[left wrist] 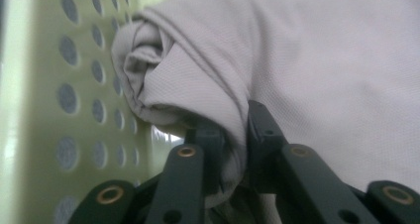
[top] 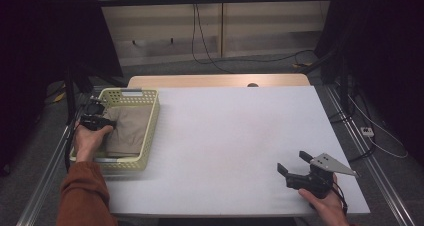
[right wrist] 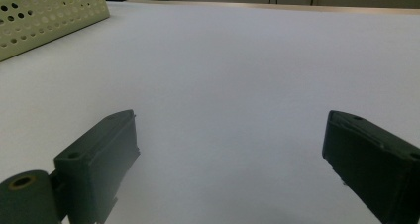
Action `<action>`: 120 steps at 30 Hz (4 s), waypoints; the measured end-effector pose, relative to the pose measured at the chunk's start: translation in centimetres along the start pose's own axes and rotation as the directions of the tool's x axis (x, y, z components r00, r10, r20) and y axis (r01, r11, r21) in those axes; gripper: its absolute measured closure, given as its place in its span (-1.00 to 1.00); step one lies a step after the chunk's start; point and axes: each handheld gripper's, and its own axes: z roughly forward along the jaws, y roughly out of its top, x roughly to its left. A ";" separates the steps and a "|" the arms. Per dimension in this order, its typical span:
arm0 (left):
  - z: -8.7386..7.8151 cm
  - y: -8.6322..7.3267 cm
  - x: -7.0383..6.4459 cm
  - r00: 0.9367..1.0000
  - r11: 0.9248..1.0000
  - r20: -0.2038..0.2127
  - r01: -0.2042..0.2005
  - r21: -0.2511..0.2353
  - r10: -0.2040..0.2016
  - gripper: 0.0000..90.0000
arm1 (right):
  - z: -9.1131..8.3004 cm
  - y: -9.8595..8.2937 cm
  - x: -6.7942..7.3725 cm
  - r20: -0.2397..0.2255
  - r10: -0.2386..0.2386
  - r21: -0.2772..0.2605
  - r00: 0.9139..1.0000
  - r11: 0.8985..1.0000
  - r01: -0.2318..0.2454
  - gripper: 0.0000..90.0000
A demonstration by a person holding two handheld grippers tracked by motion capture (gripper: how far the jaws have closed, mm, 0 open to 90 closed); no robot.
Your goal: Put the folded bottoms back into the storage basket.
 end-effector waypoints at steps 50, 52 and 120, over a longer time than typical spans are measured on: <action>1.0 0.0 -0.8 0.998 0.988 0.012 -0.068 0.141 0.067 1.00 | 0.1 0.0 0.1 -0.004 -0.006 0.005 1.000 1.000 0.006 -0.85; 1.1 0.1 -0.8 0.998 0.990 0.005 -0.059 0.129 0.059 1.00 | 0.0 0.0 0.0 -0.004 -0.004 0.002 1.000 1.000 0.004 -0.85; -8.3 -2.5 -1.6 0.997 0.879 0.034 -0.038 -0.476 0.062 -0.89 | 0.3 0.1 -0.1 0.003 -0.001 -0.001 1.000 1.000 0.001 -0.86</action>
